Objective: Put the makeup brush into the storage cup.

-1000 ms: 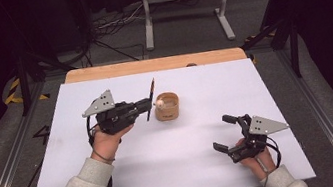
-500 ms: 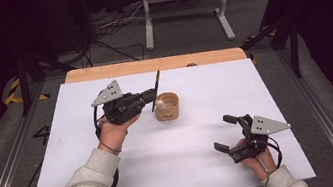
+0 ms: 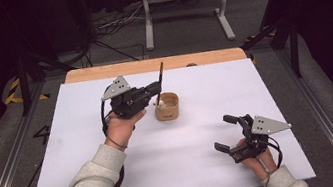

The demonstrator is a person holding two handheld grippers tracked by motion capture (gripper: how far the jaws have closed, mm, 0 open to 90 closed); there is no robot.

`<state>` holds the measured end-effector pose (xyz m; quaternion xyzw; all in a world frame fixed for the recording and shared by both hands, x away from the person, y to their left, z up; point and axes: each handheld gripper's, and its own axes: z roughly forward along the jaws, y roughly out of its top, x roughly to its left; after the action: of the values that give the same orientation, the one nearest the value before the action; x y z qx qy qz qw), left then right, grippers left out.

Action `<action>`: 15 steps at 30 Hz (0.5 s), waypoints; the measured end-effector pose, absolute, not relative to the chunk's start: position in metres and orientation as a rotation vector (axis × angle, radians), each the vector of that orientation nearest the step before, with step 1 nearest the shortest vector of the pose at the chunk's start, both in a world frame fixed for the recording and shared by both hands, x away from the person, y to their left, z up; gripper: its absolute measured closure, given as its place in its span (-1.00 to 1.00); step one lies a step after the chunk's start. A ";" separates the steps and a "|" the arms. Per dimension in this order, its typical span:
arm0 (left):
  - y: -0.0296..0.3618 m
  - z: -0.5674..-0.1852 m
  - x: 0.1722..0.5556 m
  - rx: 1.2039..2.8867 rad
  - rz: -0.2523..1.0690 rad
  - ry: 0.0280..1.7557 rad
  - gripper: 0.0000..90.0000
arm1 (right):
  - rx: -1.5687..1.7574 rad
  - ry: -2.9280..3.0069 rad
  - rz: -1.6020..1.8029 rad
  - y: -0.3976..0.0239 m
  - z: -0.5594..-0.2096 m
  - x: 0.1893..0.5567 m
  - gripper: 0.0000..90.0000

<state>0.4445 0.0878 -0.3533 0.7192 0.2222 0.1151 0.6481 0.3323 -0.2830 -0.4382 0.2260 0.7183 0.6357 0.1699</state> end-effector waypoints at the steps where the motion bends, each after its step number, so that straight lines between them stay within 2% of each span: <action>1: 0.087 -0.353 0.445 1.635 0.267 0.509 0.84 | 0.642 2.041 1.807 -0.283 -0.438 0.332 -0.99; 15: 0.072 -0.359 0.456 1.627 0.312 0.567 0.84 | 0.636 2.035 1.819 -0.284 -0.438 0.332 -0.99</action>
<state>0.4563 0.0723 -0.3586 0.7136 0.2487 0.1367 0.6405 0.3323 -0.2841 -0.4379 0.2236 0.7156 0.6398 0.1688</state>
